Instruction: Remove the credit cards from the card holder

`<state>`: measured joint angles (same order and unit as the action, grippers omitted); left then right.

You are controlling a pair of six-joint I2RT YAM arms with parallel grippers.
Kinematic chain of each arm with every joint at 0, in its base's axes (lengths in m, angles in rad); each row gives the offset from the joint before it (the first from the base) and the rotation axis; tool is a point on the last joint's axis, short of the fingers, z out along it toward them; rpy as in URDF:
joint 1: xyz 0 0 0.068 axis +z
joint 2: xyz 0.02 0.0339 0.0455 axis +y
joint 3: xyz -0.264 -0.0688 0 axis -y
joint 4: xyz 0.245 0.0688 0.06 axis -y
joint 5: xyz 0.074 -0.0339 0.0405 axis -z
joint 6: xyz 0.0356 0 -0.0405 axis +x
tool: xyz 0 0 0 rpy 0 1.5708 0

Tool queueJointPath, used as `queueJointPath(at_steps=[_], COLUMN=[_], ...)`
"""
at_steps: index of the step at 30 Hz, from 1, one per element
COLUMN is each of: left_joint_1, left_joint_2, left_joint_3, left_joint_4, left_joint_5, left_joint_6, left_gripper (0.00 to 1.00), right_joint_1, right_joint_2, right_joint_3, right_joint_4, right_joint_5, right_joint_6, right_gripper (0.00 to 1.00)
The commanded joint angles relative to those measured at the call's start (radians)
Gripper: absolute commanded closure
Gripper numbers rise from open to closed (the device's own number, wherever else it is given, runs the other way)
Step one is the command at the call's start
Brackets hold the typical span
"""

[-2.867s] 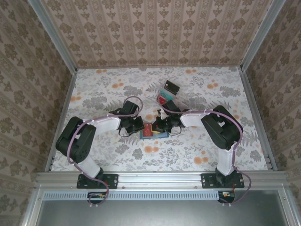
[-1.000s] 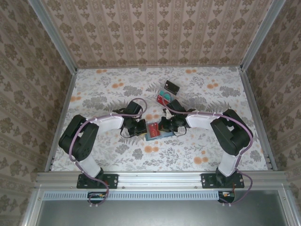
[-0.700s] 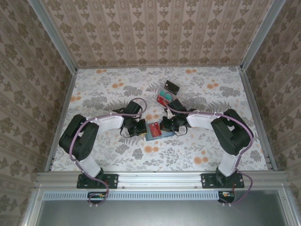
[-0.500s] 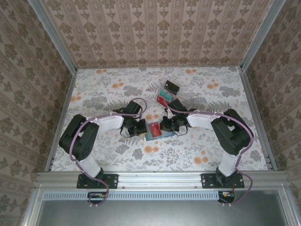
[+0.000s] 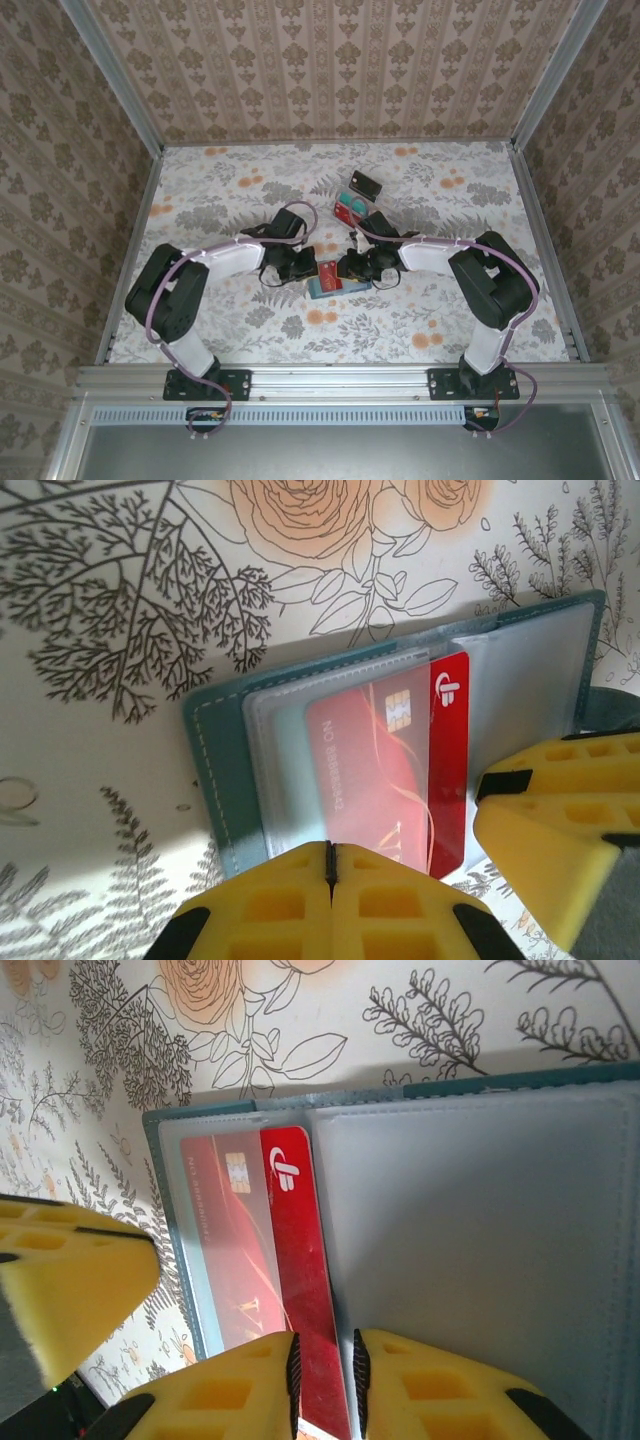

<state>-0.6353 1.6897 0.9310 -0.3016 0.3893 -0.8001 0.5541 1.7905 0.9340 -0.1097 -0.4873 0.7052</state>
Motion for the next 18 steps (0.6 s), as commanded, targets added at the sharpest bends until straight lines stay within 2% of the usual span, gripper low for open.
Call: queueJointPath(at_steps=[1, 9, 18], left_joint_1=[-0.001, -0.001, -0.001], left_joint_2=[0.043, 0.071, 0.095], left_joint_3=[0.001, -0.022, -0.047], left_joint_4=[0.015, -0.026, -0.038], left_joint_5=[0.017, -0.01, -0.01], left_joint_6=[-0.003, -0.009, -0.021], left_gripper=[1.0, 1.0, 1.0], right_joint_1=[-0.005, -0.005, -0.002], right_joint_2=[0.014, 0.047, 0.058], right_joint_3=[-0.002, 0.015, 0.002], right_joint_4=[-0.003, -0.028, 0.082], right_joint_5=[-0.039, -0.023, -0.126], right_joint_6=[-0.018, -0.03, -0.012], right_gripper=[0.73, 0.72, 0.74])
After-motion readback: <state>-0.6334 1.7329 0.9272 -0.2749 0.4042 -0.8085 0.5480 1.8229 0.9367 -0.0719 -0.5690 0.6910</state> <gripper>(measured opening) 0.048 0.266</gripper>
